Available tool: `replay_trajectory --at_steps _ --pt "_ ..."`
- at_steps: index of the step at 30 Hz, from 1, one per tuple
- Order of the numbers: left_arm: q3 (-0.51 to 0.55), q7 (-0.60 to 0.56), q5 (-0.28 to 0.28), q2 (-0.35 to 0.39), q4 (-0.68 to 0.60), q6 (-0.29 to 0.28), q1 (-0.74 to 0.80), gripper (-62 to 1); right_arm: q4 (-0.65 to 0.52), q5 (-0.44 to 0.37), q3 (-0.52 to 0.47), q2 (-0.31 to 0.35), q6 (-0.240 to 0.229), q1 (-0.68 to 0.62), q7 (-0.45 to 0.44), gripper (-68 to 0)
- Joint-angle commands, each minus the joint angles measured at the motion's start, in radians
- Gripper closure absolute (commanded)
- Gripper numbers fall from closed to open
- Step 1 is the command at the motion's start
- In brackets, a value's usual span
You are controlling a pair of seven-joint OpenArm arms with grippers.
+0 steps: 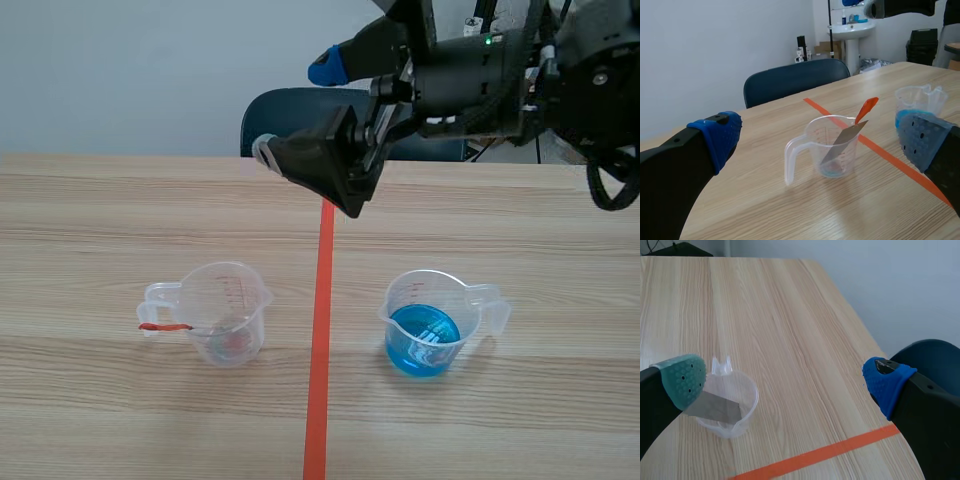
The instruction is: Do the redox reaction experiment. return to the home posture
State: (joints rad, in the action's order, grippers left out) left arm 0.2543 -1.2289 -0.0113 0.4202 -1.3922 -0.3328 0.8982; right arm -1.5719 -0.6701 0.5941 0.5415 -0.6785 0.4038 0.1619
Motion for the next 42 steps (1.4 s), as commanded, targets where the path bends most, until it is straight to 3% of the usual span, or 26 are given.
replay_trajectory --at_steps 1,11,14,16,17,21,26,30,38,42 --pt "0.015 0.007 0.005 0.010 -0.028 0.002 0.020 -62.3 -0.027 0.000 -0.056 0.030 -0.003 -0.037 -0.040 -67.9" --pt "0.031 0.089 0.011 0.144 -0.116 0.002 0.055 -62.3 -0.059 0.269 -0.408 0.123 -0.002 -0.331 -0.306 -67.9" --pt "0.031 0.107 0.037 0.171 -0.126 0.002 0.054 -62.3 -0.059 0.285 -0.509 0.124 0.018 -0.411 -0.356 -67.9" --pt "0.031 0.113 0.039 0.190 -0.136 0.002 0.054 -62.3 -0.068 0.285 -0.553 0.124 0.067 -0.464 -0.403 -67.9" --pt "0.031 0.123 0.039 0.200 -0.144 0.002 0.054 -62.3 -0.083 0.286 -0.565 0.124 0.116 -0.488 -0.401 -67.9" --pt "0.031 0.173 0.047 0.242 -0.184 0.002 0.054 -62.3 -0.173 0.357 -0.573 0.130 0.362 -0.584 -0.365 -67.9" --pt "0.031 0.226 0.071 0.301 -0.226 0.002 0.054 -62.3 -0.298 0.379 -0.573 0.137 0.539 -0.700 -0.300 -67.9" --pt "0.031 0.281 0.130 0.336 -0.236 0.002 0.047 -62.3 -0.378 0.379 -0.574 0.137 0.602 -0.761 -0.250 -67.9" --pt "0.031 0.288 0.145 0.402 -0.244 0.002 0.046 -62.3 -0.488 0.402 -0.574 0.126 0.712 -0.864 -0.219 -67.9" --pt "0.031 0.294 0.181 0.430 -0.245 0.000 0.034 -62.3 -0.518 0.485 -0.589 0.071 0.717 -0.907 -0.220 -67.9"
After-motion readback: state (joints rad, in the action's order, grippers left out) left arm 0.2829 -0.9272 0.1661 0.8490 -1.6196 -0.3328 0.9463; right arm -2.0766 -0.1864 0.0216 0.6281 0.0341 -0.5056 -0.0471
